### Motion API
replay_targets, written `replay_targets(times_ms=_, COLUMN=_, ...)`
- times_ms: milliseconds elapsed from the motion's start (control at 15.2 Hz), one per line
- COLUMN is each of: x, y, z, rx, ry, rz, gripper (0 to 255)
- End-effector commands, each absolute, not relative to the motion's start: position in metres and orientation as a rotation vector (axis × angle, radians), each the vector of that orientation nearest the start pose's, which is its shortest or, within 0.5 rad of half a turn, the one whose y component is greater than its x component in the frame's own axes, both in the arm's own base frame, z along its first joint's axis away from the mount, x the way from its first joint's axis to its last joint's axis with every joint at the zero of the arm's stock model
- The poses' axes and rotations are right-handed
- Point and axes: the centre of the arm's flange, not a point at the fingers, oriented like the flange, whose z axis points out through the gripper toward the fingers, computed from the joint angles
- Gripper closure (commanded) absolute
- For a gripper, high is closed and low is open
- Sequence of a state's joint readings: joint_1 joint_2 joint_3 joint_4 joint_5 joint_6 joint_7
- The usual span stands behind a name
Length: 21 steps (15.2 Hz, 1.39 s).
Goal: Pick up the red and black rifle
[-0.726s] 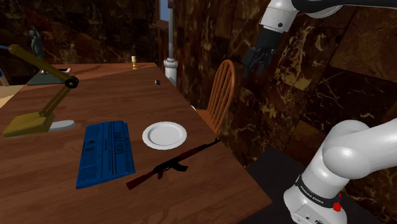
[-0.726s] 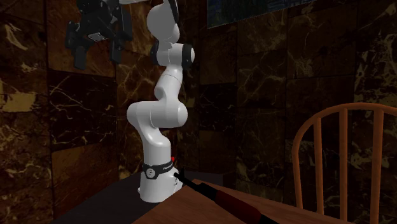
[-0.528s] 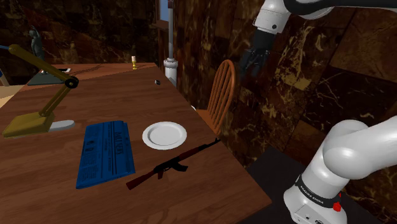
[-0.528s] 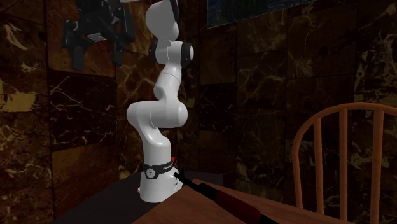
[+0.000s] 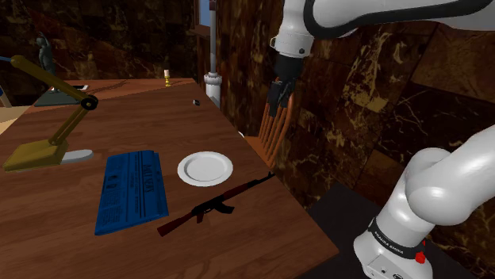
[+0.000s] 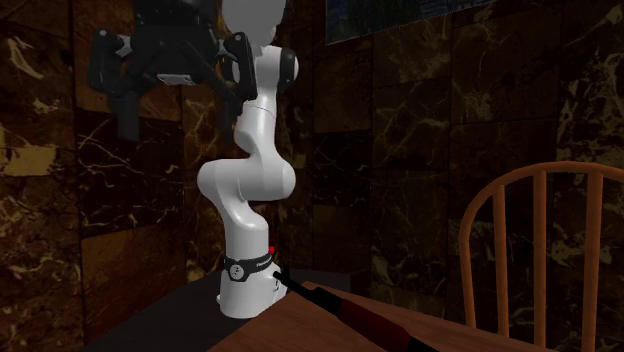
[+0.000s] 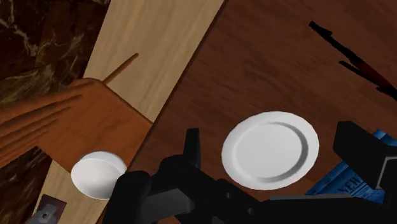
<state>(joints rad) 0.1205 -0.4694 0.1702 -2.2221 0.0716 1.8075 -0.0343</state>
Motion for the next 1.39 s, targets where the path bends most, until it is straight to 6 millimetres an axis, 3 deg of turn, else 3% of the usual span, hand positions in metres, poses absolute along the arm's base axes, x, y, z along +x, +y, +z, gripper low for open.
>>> replay_targets(times_ms=0, x=0.410, y=0.159, z=0.547, rx=-3.100, ry=-0.595, rz=-0.046, gripper=0)
replay_targets(times_ms=330, x=0.428, y=0.221, z=0.511, rx=-3.057, ry=-0.921, rz=0.036, gripper=0)
replay_targets(times_ms=660, x=0.431, y=0.283, z=0.472, rx=-2.977, ry=-1.244, rz=0.119, gripper=0)
replay_targets(times_ms=990, x=0.420, y=0.342, z=0.431, rx=-2.859, ry=-1.559, rz=0.203, gripper=0)
replay_targets(times_ms=1320, x=0.395, y=0.395, z=0.387, rx=-2.704, ry=-1.864, rz=0.286, gripper=0)
